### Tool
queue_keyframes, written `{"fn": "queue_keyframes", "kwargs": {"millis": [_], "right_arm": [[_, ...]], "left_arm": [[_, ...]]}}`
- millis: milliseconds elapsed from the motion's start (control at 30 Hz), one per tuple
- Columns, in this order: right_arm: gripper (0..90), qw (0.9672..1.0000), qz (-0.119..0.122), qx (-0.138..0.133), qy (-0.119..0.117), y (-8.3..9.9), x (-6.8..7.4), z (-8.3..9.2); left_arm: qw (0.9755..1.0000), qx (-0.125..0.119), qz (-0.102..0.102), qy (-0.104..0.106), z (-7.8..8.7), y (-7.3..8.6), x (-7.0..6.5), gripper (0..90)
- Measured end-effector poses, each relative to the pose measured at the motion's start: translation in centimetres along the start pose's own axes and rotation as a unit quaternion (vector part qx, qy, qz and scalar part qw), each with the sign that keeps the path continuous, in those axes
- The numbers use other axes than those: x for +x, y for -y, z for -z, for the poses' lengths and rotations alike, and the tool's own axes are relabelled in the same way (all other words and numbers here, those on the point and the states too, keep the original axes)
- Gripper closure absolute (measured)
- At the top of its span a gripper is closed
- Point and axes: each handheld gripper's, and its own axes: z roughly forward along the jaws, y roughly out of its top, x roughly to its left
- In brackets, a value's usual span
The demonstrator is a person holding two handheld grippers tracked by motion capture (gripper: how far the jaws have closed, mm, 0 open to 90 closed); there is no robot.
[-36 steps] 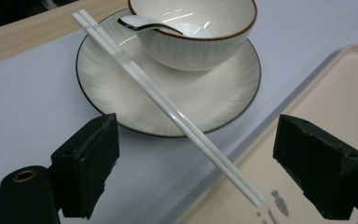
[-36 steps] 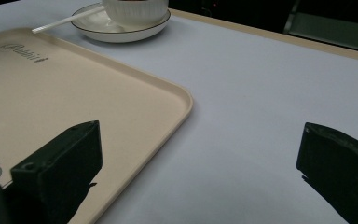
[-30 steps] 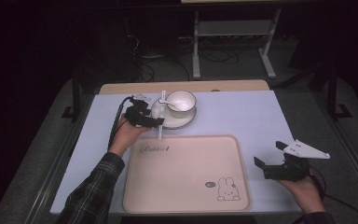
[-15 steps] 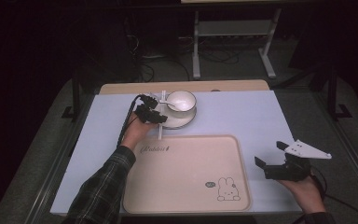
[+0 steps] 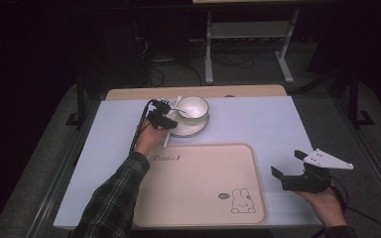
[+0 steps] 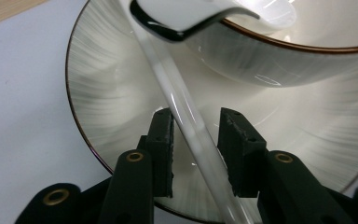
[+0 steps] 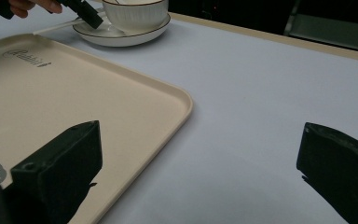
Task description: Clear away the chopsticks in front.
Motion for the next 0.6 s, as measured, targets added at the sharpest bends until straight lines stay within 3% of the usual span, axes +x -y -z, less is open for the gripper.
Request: {"fn": "queue_keyframes", "kwargs": {"millis": [333, 600], "right_arm": [[0.0, 1.0, -0.003, -0.002, -0.001, 0.0, 0.0, 0.1], [0.0, 1.0, -0.002, -0.002, -0.001, 0.0, -0.1, 0.1]], "left_arm": [[0.9997, 0.0, -0.003, -0.025, -0.6, -1.0, 0.7, 73.5], [0.9995, -0.001, -0.002, -0.03, -0.9, -1.5, 1.2, 77.6]]}}
